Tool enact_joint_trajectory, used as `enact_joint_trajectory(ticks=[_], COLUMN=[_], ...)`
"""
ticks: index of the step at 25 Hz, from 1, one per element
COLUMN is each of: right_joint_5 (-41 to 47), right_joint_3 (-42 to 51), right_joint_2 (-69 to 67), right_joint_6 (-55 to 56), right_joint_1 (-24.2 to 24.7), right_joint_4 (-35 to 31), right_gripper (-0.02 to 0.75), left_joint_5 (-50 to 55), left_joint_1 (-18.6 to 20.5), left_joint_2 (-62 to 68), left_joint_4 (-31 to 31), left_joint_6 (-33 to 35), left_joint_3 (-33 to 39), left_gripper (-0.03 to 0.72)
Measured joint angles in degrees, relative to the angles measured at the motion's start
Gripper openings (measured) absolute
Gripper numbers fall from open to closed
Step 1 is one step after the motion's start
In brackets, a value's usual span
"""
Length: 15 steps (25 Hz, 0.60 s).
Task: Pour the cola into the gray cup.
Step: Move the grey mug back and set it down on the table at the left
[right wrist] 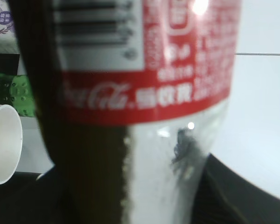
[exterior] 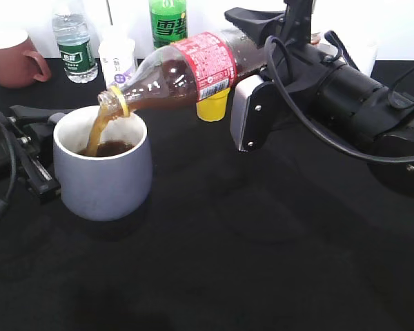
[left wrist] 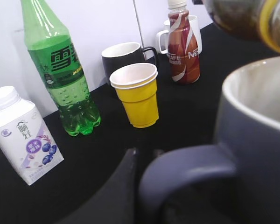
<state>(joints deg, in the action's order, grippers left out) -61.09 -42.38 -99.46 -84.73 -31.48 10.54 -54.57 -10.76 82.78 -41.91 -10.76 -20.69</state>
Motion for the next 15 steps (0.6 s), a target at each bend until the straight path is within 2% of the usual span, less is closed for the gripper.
enact_joint_trajectory(ticks=[2,5,7,11,13,15], right_joint_5=[0.0,0.0,0.0,0.1,0.1,0.1], right_joint_3=[-0.1,-0.1,-0.1,-0.1,-0.1,-0.1], right_joint_2=[0.0,0.0,0.0,0.0,0.0,0.0], right_joint_6=[0.6,9.6,14.8,23.5,38.0,57.7], right_joint_1=[0.0,0.0,0.0,0.0,0.0,0.0], right_joint_4=[-0.1,-0.4,-0.2,-0.1,-0.8,-3.0], right_gripper=[0.393,0.393,0.393,0.393,0.393,0.393], left_joint_5=[0.0,-1.4,-3.1,-4.1,-4.2,-4.0], left_joint_1=[0.0,0.0,0.0,-0.1,-0.1,-0.1], left_joint_2=[0.0,0.0,0.0,0.0,0.0,0.0], left_joint_4=[0.0,1.1,4.2,4.5,5.0,8.5], left_joint_6=[0.1,0.1,0.1,0.1,0.1,0.1], left_joint_3=[0.0,0.0,0.0,0.0,0.0,0.0], left_gripper=[0.050,0.050,0.050,0.050,0.050,0.050])
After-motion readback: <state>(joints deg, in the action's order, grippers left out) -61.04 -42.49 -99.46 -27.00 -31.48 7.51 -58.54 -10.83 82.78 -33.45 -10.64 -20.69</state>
